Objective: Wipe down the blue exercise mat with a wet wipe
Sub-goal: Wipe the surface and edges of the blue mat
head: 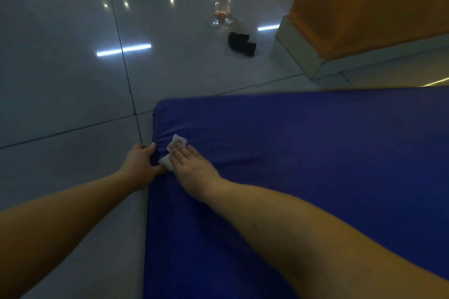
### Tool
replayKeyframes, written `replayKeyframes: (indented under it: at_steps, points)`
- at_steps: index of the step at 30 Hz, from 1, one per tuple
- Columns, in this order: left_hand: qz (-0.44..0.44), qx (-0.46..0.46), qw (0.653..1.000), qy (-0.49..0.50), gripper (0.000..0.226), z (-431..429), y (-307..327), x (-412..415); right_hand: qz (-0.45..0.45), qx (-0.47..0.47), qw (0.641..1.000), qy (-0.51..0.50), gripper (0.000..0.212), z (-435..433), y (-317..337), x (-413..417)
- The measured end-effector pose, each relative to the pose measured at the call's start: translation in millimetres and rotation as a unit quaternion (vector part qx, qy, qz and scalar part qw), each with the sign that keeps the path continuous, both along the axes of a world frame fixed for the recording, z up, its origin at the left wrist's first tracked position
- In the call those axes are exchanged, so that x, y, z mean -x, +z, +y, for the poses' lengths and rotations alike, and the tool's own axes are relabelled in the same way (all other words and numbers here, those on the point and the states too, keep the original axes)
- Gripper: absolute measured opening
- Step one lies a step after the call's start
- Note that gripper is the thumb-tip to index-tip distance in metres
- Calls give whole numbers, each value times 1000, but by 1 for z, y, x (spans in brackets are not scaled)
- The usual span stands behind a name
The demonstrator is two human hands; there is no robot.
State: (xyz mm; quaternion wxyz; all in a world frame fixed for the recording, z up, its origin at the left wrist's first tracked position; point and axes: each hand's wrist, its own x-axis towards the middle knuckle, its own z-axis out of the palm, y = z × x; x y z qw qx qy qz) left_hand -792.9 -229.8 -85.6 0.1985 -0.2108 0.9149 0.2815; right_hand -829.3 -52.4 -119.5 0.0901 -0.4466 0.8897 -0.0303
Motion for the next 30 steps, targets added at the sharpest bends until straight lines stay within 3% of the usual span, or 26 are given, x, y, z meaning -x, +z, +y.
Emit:
replayKeyframes:
  at_steps: [3,5,6,9,12,15,18,20,23,26,28,30]
  points:
    - [-10,5,1000,-2,91,0,0,1,67,-1,997,46,56,35,-2,34]
    - [-18,4,1000,-2,91,0,0,2,79,-36,996,2,50,74,-7,61]
    - [-21,3,1000,-2,91,0,0,2,85,-53,995,-29,48,97,-3,72]
    - [-30,9,999,-14,91,0,-1,5,74,-61,982,-164,67,161,8,96]
    - [-36,29,998,-32,86,-1,0,6,39,-121,941,-313,74,173,14,86]
    - [-38,41,998,-39,82,-1,1,7,-2,5,936,-351,69,117,2,56]
    - [-39,45,997,-44,85,-1,0,8,-29,96,951,-293,55,46,-8,19]
    - [-39,44,997,-47,88,-2,0,6,-28,117,977,-178,57,3,-12,-10]
    - [-28,36,998,-51,88,-5,0,3,-17,-10,999,-34,60,-16,-4,-29]
    - [-28,35,998,-52,88,-5,-1,1,31,-31,998,42,59,2,-1,-6]
    - [-33,37,997,-53,90,-3,-1,1,56,-29,997,52,57,27,0,18]
    - [-34,28,998,-47,90,-3,-1,1,57,-51,997,-1,57,58,0,41]
